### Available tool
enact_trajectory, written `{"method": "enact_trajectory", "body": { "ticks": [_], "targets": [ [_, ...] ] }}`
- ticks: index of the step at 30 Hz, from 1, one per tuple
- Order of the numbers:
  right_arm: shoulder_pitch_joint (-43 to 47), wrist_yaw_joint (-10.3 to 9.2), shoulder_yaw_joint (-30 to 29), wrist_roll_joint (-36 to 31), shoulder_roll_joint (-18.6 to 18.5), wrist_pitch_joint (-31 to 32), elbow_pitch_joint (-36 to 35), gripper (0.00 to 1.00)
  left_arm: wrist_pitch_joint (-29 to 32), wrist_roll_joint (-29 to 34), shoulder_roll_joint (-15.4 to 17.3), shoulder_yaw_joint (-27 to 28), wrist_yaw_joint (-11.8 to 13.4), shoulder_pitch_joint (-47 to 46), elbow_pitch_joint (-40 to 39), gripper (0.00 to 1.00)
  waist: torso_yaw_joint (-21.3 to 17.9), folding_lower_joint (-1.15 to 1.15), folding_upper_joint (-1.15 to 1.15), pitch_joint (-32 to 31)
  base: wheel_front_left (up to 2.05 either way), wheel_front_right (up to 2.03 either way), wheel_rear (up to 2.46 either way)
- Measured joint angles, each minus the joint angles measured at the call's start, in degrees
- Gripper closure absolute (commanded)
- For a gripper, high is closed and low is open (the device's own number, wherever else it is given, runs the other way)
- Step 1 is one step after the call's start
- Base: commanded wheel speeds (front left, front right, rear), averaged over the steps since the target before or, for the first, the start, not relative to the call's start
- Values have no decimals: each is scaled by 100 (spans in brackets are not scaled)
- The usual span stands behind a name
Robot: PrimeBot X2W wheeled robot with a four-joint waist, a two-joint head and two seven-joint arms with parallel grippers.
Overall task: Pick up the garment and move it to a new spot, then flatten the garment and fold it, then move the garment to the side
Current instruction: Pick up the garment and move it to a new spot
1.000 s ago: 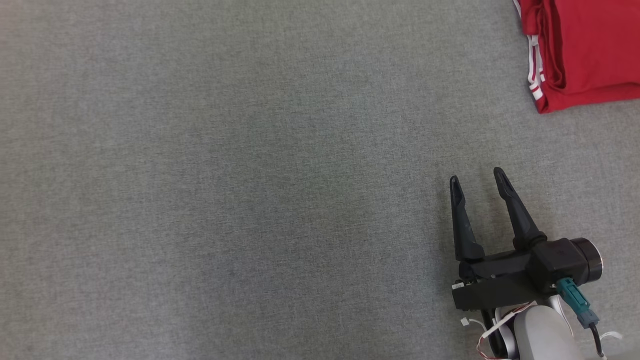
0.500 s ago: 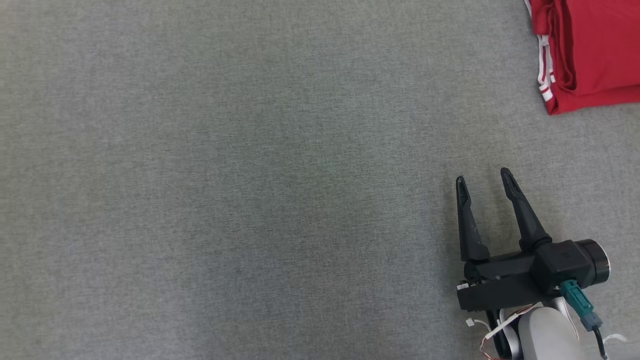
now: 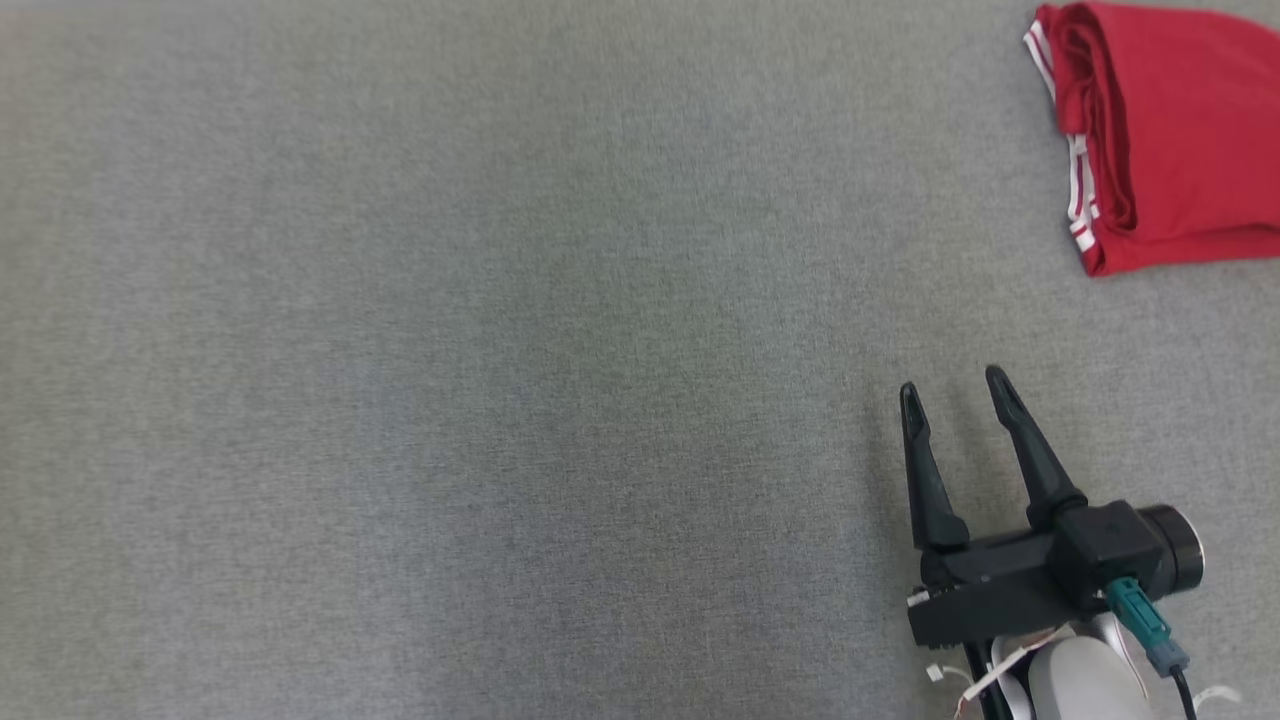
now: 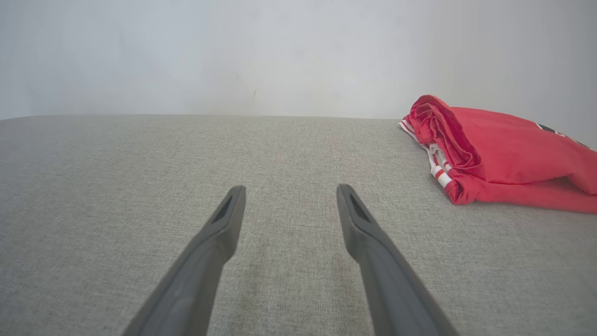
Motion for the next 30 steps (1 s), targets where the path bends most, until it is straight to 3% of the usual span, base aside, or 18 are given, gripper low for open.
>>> {"method": "enact_trajectory", "body": {
  "ticks": [7,16,21,30],
  "targets": [
    [128,0,45,138,-1,0,78,0,-354,-313,-278,-797,0,-438,-1001,100,69,0,0,-401,0,0,0],
    [303,0,135,415,-1,1,167,0,-12,-875,-978,-1472,-1,-582,-2630,100,-93,-1,0,-848,0,0,0],
    [420,0,174,531,0,1,214,0,244,-1023,-1287,-1616,57,-148,-3414,100,-401,0,0,-1013,0,0,0],
    [576,0,87,571,-2,0,250,0,482,-1333,-1931,-1945,425,1248,-4945,100,-1032,0,0,-1263,0,0,0]
  ]
}}
